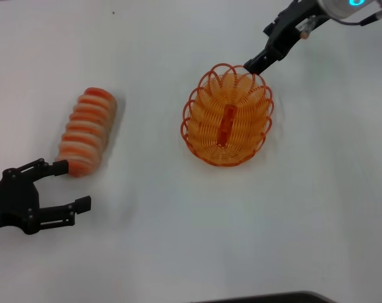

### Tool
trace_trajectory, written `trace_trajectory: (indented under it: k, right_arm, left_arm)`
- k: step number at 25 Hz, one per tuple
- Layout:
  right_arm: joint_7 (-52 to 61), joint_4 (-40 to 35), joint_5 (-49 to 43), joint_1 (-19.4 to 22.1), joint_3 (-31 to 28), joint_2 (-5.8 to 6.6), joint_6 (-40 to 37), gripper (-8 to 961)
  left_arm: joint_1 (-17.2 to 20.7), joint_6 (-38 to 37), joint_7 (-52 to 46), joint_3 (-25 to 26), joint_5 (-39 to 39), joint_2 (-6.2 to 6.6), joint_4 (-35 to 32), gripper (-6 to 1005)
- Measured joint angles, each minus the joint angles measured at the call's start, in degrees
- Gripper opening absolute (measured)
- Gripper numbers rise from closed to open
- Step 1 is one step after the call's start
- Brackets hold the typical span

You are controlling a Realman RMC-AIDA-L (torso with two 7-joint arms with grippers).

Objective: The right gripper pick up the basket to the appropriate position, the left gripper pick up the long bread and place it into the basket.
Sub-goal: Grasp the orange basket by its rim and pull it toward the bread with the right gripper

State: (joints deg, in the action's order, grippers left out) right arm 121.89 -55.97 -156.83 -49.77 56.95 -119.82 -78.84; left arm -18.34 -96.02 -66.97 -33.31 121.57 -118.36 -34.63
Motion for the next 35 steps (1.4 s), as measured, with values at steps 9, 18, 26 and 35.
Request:
trace_trajectory:
  k: [9, 18, 26, 35]
  right_arm:
    - [1.5, 4.65, 1.8, 0.58, 11.15, -0.4, 8.52, 915]
    - [2.2, 9.13, 3.51, 0.62, 13.76, -0.42, 14.08, 913]
    - [3.67, 10.63, 3.74, 0.32, 14.12, -0.42, 15.33, 911]
    - [4.8, 11.89, 5.35, 0.08, 13.93, 0.07, 16.0, 604]
  left_arm:
    - [0.24, 0.42, 0.0, -0.14, 0.03, -0.26, 0.0, 932]
    - [0.69, 1.34, 0.15, -0.41, 0.08, -0.56, 0.0, 932]
    - [0.76, 1.37, 0.23, -0.44, 0.08, -0.56, 0.0, 932]
    - [0.94, 1.37, 0.35, -0.3, 0.07, -0.66, -0.04, 932]
